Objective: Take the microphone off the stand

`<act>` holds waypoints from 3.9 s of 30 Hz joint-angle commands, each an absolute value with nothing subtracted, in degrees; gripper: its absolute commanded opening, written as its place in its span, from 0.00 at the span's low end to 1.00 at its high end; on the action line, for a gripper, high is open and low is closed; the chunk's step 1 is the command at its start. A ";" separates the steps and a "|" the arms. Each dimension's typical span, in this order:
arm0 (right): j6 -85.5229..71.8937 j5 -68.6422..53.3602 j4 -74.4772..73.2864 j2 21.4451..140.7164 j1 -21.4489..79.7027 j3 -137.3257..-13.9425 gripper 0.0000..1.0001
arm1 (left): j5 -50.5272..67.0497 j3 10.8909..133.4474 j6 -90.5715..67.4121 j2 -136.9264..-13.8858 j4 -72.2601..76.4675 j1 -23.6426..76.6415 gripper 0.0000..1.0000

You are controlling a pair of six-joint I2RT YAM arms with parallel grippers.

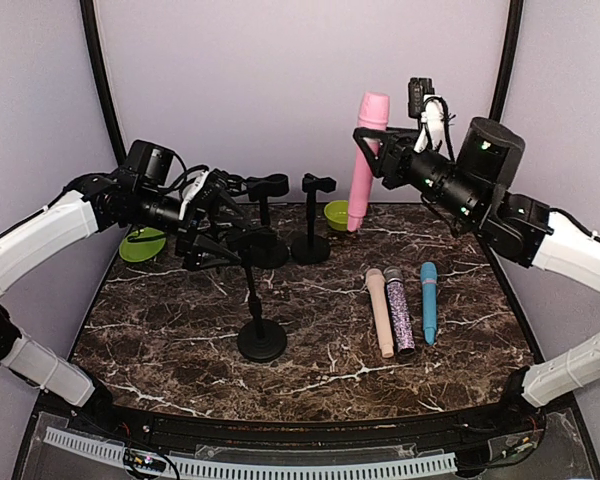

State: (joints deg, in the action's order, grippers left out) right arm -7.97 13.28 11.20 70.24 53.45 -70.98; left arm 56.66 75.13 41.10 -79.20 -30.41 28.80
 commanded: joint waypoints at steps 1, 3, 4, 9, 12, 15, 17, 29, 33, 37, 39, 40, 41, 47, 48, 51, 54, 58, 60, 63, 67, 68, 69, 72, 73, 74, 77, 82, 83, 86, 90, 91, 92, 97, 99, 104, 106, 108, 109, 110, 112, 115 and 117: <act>-19.70 23.36 -7.79 68.84 45.02 -66.62 0.00 | 53.91 76.75 40.55 -77.08 -32.93 29.02 0.99; -22.49 25.44 -12.89 68.21 41.58 -64.33 0.00 | 53.11 77.49 39.89 -77.12 -34.52 28.96 0.99; -22.98 26.48 -14.97 67.90 39.61 -63.30 0.00 | 52.64 78.03 39.71 -77.08 -35.65 29.07 0.99; -25.96 29.51 -20.65 67.88 33.01 -58.82 0.00 | 47.94 83.12 36.40 -79.07 -42.35 28.92 0.99; -25.77 30.12 -19.78 68.54 30.01 -55.58 0.00 | 47.55 84.91 31.42 -79.83 -45.23 27.82 0.99; -26.43 29.70 -20.33 71.33 26.42 -53.79 0.00 | 48.09 83.23 28.76 -77.75 -43.63 26.36 0.99; -27.70 28.19 -20.70 73.70 23.68 -53.18 0.00 | 46.99 80.88 27.07 -75.74 -41.13 25.61 0.99; -27.74 21.36 -19.38 84.30 15.68 -50.66 0.00 | 48.62 71.28 21.10 -68.94 -39.65 20.42 0.99; -26.75 18.10 -19.93 87.97 14.67 -51.12 0.00 | 49.19 71.22 22.02 -69.37 -42.43 18.57 0.99; -26.72 16.26 -20.70 89.97 13.96 -51.53 0.01 | 48.01 69.56 22.89 -67.90 -41.73 18.17 0.99; -27.16 15.33 -21.06 90.51 13.53 -51.59 0.10 | 47.43 68.79 23.25 -67.28 -41.64 18.02 0.99; -27.35 14.69 -21.02 90.59 13.45 -51.64 0.13 | 47.41 68.51 23.41 -67.24 -42.05 18.06 0.99; -27.73 13.90 -20.96 90.77 13.33 -51.45 0.17 | 47.61 68.40 23.58 -67.31 -42.18 18.02 0.99; -29.01 11.32 -19.67 90.76 13.09 -50.27 0.41 | 48.43 68.63 24.64 -67.89 -41.54 18.06 0.99; -29.01 10.92 -19.45 90.71 13.10 -50.13 0.44 | 48.36 68.71 24.70 -68.01 -41.42 18.08 0.99; -28.85 10.47 -19.40 90.40 13.07 -49.97 0.52 | 48.46 68.72 24.57 -68.29 -40.96 18.03 0.99; -28.72 10.24 -19.75 89.86 13.10 -50.28 0.57 | 48.83 68.73 24.30 -68.53 -40.70 18.02 0.99; -28.63 9.99 -20.71 89.06 13.10 -51.18 0.59 | 48.96 68.90 24.49 -68.73 -41.21 18.08 0.99; -28.86 10.02 -21.09 87.77 13.10 -51.82 0.59 | 48.87 68.97 24.73 -68.65 -41.42 18.02 0.99; -29.17 10.06 -22.01 85.00 13.10 -53.24 0.59 | 48.80 69.00 24.98 -68.73 -41.57 18.02 0.99; -28.88 8.88 -23.40 81.21 13.18 -55.91 0.59 | 48.52 68.91 25.07 -68.86 -41.57 18.03 0.99; -28.71 8.46 -23.83 80.34 13.33 -56.61 0.59 | 48.29 68.83 25.07 -68.90 -41.50 18.06 0.99; -28.48 8.04 -24.16 79.37 13.85 -57.24 0.60 | 48.10 68.82 25.05 -69.02 -41.55 18.02 0.99; -26.41 6.99 -21.85 75.78 19.78 -58.46 0.64 | 47.23 68.90 25.17 -69.53 -42.04 17.98 0.99; -25.39 6.80 -19.99 74.52 23.01 -58.53 0.66 | 47.12 68.95 25.09 -69.74 -42.03 17.81 0.99; -23.89 7.02 -17.06 73.45 26.41 -58.49 0.68 | 47.27 69.11 24.60 -69.98 -41.89 17.57 0.99; -18.34 5.84 -10.25 71.87 36.20 -58.19 0.71 | 48.07 69.42 23.05 -70.26 -41.19 16.88 0.99; -6.94 -0.97 11.28 71.08 49.57 -49.71 0.71 | 48.78 69.43 22.07 -70.32 -40.98 16.46 0.99; -5.32 -1.53 15.92 71.83 51.79 -47.91 0.71 | 48.82 69.42 21.94 -70.31 -40.96 16.36 0.99; -3.38 -2.54 20.51 77.75 56.67 -48.62 0.71 | 48.67 69.29 21.76 -70.16 -41.13 16.28 0.99; -3.38 -2.54 23.43 86.88 60.90 -52.55 0.71 | 48.61 69.97 22.15 -69.93 -42.55 16.20 0.99; -3.38 -2.54 24.41 88.80 61.63 -53.55 0.71 | 48.54 70.11 22.23 -69.81 -42.86 16.22 0.99; -3.38 -2.54 25.28 90.49 62.17 -54.55 0.71 | 48.50 70.25 22.26 -69.71 -43.03 16.20 0.99; -3.38 -2.54 30.96 99.52 63.03 -58.52 0.71 | 48.45 70.42 21.60 -69.71 -43.40 16.19 0.99; -3.38 -2.54 33.52 101.79 63.27 -59.08 0.71 | 48.49 70.78 21.99 -69.70 -44.36 16.19 0.99; -3.03 -3.71 37.90 106.17 64.10 -59.85 0.65 | 47.76 71.89 23.37 -70.02 -46.21 16.14 0.99; -3.44 -4.08 39.39 107.36 64.54 -59.74 0.58 | 47.90 72.34 23.22 -70.34 -46.38 16.13 0.99; -3.35 -3.97 40.76 108.47 64.81 -59.68 0.56 | 48.30 72.68 22.84 -70.56 -46.36 16.10 0.99; -3.24 -4.06 41.31 109.12 64.93 -59.80 0.55 | 48.50 72.62 22.64 -70.53 -46.32 16.10 0.99; -3.03 -4.15 41.71 109.50 65.09 -59.97 0.55 | 48.61 72.56 22.43 -70.45 -46.32 16.13 0.99; -2.95 -3.95 42.58 110.04 65.32 -60.12 0.53 | 48.58 72.40 22.31 -70.25 -46.52 16.10 0.99; -2.74 -3.01 43.72 111.15 65.72 -60.81 0.49 | 47.99 72.55 23.01 -70.01 -47.29 16.17 0.99; -3.04 -1.98 45.19 111.95 65.91 -61.48 0.44 | 47.59 72.56 23.03 -69.81 -47.73 16.10 0.99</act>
